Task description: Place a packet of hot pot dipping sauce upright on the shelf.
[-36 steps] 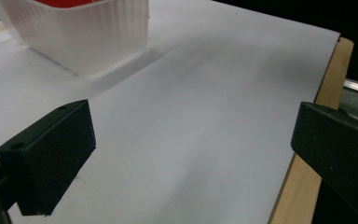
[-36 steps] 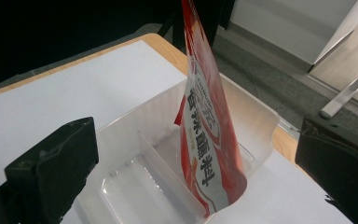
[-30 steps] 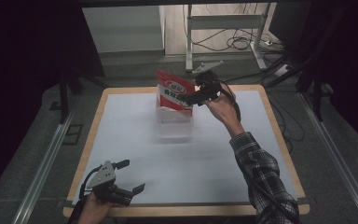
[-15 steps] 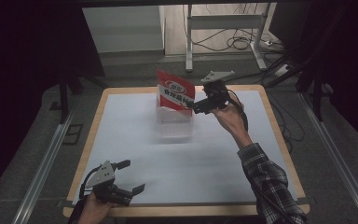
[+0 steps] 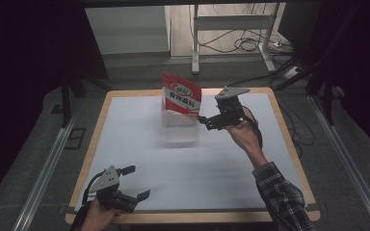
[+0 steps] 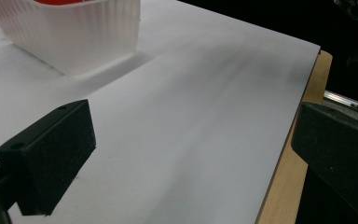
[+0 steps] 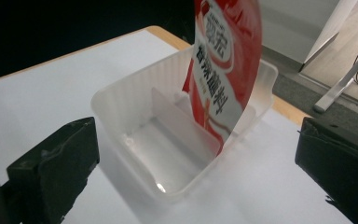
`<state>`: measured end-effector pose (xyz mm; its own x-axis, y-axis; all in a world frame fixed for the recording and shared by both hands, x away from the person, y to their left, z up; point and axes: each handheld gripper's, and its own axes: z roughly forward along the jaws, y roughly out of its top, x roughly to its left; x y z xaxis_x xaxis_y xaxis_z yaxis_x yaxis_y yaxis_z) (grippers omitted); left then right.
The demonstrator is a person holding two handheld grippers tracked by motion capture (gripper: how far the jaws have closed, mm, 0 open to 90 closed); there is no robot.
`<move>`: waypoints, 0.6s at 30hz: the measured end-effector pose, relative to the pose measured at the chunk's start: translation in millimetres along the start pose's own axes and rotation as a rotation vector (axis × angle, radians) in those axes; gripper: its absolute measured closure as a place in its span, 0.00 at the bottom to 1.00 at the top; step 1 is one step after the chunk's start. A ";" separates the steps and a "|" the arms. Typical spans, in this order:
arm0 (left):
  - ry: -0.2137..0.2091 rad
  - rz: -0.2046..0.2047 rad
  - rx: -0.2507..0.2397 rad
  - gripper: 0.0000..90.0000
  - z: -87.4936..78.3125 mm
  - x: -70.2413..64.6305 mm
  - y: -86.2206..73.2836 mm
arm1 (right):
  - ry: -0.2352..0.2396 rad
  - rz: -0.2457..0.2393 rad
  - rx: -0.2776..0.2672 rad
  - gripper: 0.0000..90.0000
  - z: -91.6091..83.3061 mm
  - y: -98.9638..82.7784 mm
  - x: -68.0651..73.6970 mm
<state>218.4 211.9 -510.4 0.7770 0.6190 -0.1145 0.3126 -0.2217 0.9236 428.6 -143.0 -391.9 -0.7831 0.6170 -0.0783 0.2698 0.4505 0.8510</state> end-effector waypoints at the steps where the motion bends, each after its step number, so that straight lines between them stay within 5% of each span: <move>1: 0.000 0.000 0.001 0.00 0.1 0.0 -0.1 | 0.001 0.003 0.005 0.00 -0.6 -2.5 1.2; 18: 0.003 0.004 0.004 0.00 0.9 -0.4 -0.3 | 0.001 -0.009 0.038 0.00 -8.4 -45.0 14.6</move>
<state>218.6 211.1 -511.0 0.7768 0.6201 -0.1097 0.3115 -0.2270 0.9227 400.4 -159.7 -427.0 -0.7861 0.6122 -0.0851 0.2838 0.4798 0.8302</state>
